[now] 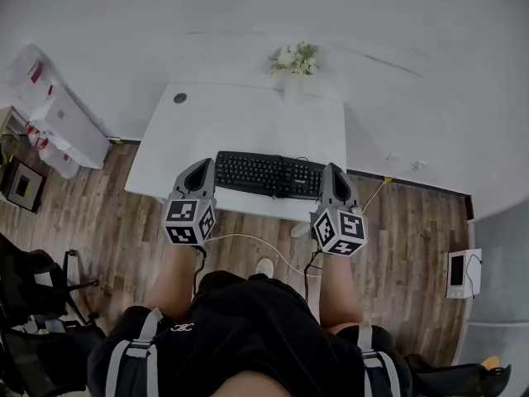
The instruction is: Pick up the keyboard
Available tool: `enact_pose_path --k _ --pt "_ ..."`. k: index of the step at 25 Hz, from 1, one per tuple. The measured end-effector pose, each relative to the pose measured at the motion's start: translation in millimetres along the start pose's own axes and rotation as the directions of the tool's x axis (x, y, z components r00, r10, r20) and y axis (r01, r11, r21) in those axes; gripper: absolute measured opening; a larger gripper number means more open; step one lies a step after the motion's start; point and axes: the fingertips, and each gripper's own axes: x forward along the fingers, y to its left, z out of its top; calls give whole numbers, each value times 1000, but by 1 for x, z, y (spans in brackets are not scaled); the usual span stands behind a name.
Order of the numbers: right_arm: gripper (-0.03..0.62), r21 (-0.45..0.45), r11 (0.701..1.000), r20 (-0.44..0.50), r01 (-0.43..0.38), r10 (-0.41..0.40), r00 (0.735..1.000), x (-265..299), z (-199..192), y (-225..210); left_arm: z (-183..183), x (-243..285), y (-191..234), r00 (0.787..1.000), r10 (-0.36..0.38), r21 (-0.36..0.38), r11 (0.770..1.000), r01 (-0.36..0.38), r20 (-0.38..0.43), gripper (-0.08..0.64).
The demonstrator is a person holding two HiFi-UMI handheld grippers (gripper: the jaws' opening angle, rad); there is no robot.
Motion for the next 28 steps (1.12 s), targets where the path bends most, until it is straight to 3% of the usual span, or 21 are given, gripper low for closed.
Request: enact_pose_path --k 8,16,17,19,28 --pt "5 14 1000 -41 3 -3 999 45 -11 -18 -11 47 13 997 3 -6 1000 -3 -77 11" --pt "7 4 998 -68 60 -59 996 84 -26 -37 -23 90 42 991 0 -27 1000 -4 -134 12" --pt "20 -4 998 -78 68 -68 995 88 -30 -42 -29 97 45 988 -9 -49 999 1 -156 26" --pt "102 -32 997 -116 76 -79 990 94 -42 -50 -43 109 52 979 -22 -92 996 3 -204 141" --pt "116 -80 983 -265 162 -178 948 104 -112 -99 -108 145 79 934 -22 -157 987 -37 -357 141"
